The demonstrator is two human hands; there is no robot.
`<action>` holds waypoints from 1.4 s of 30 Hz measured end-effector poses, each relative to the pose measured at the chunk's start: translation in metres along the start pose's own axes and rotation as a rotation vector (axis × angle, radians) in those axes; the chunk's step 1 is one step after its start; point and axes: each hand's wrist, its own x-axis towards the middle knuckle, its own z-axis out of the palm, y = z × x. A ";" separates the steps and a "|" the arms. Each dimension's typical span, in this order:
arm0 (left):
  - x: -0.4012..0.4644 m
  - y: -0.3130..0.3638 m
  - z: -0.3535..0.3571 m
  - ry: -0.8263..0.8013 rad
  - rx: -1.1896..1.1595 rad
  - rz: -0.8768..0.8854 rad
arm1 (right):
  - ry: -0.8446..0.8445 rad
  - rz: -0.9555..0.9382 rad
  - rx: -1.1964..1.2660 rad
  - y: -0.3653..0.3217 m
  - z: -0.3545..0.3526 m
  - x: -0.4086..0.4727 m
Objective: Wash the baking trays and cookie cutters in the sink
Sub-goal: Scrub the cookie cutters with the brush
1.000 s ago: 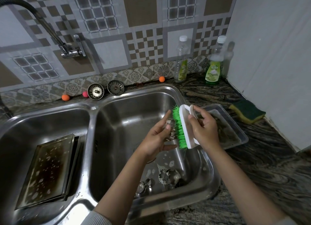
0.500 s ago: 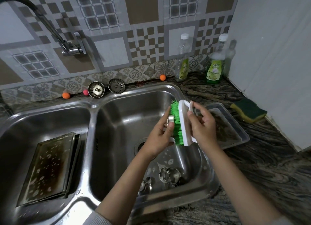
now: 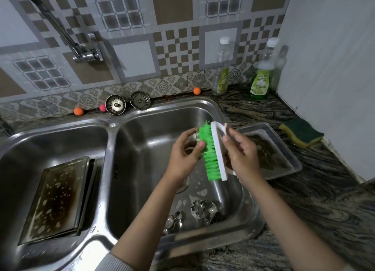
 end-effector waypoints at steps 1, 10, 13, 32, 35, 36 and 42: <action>0.001 -0.001 -0.002 0.000 0.018 0.005 | -0.016 0.002 -0.006 0.000 -0.003 -0.001; 0.005 -0.002 0.003 -0.054 0.064 0.017 | -0.073 -0.123 -0.103 -0.014 -0.007 0.022; 0.011 -0.005 -0.009 -0.017 0.141 0.059 | -0.123 -0.139 -0.138 -0.008 -0.005 0.013; 0.013 -0.007 -0.012 -0.004 0.168 0.065 | -0.128 -0.141 -0.196 -0.024 -0.006 0.041; 0.015 0.002 -0.004 -0.031 -0.136 -0.060 | -0.066 -0.111 -0.120 -0.021 0.010 0.036; 0.015 0.003 -0.005 -0.024 -0.209 -0.094 | -0.063 -0.114 -0.106 -0.020 0.013 0.031; 0.014 -0.003 -0.018 0.042 -0.458 -0.187 | -0.224 -0.128 -0.189 -0.022 0.006 0.017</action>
